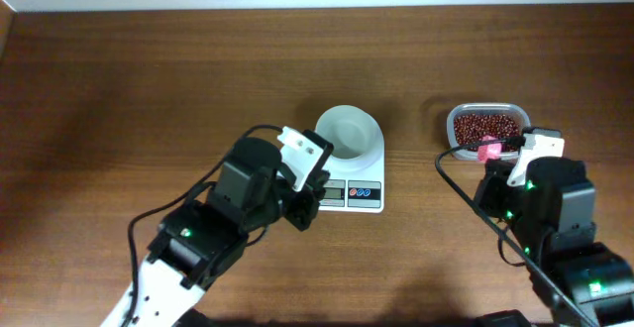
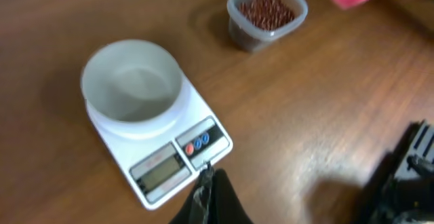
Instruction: Scoop and weigh 50g on scale
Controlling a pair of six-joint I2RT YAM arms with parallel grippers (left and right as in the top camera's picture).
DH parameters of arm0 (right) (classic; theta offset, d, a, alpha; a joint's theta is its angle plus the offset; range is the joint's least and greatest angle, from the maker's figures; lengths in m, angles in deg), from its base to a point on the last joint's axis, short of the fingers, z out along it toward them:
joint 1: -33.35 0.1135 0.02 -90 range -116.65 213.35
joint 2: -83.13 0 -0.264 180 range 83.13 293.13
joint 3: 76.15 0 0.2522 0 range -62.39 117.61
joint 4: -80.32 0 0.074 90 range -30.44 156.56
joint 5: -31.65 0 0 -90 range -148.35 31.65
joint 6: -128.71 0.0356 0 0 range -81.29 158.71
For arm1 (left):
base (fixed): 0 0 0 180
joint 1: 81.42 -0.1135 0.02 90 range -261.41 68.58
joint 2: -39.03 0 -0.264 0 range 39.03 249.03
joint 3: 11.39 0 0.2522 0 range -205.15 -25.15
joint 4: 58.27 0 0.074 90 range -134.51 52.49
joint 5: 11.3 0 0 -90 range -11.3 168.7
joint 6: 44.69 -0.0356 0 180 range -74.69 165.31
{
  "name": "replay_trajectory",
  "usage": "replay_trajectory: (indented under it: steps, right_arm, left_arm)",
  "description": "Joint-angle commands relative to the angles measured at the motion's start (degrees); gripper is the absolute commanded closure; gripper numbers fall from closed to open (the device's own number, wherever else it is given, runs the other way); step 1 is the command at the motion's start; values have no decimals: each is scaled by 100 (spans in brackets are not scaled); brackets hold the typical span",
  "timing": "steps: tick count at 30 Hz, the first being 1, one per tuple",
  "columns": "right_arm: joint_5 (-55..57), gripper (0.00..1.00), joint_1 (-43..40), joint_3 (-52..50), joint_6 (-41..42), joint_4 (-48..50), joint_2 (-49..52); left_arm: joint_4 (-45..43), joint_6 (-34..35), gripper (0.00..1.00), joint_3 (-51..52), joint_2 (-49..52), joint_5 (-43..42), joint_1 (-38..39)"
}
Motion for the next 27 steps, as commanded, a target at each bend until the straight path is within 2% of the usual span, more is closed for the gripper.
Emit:
replay_trajectory:
  steps: [1, 2, 3, 4, 5, 6, 11, 13, 16, 19, 23, 27]
  right_arm:
    - [92, 96, 20, 907, -63, -533, 501]
    - [90, 96, 22, 1180, -66, -796, 721]
    - [92, 96, 22, 1495, -66, -1082, 981]
    - [90, 96, 22, 1954, -68, -1482, 1403]
    - [92, 96, 22, 2267, -70, -1751, 1705]
    - [92, 96, 22, 2496, -72, -1950, 1952]
    - [83, 96, -94, 2691, -452, -1987, 2389]
    - [-133, 96, -584, 2688, -509, -1982, 2398]
    - [-1880, 96, -1849, 2684, -1421, -1539, 2507]
    - [-2323, 96, -2363, 2684, -1860, -1405, 2920]
    - [-2358, 96, -2369, 2684, -1917, -1381, 3641]
    - [-2361, 96, -2369, 2684, -1744, -1158, 3816]
  left_arm:
    - [-166, 275, 96, 39, -39, -125, -31]
    - [-160, 275, 91, 39, -39, -39, -31]
    - [-151, 275, 77, 39, -39, 4, -31]
    - [-149, 275, 43, 39, -39, 107, -31]
    - [-140, 278, 19, 39, -39, 107, -31]
    - [-140, 275, 1, 39, -39, 109, -31]
    - [-125, 275, 1, 39, -39, 109, -31]
    - [-122, 275, 1, 39, -39, 109, -31]
    - [-125, 275, 1, 39, -35, 111, -31]
    - [-122, 275, 1, 39, 15, 107, -31]
    - [-116, 275, 1, 39, 57, 107, -31]
    - [-125, 278, 1, 39, 57, 105, -31]
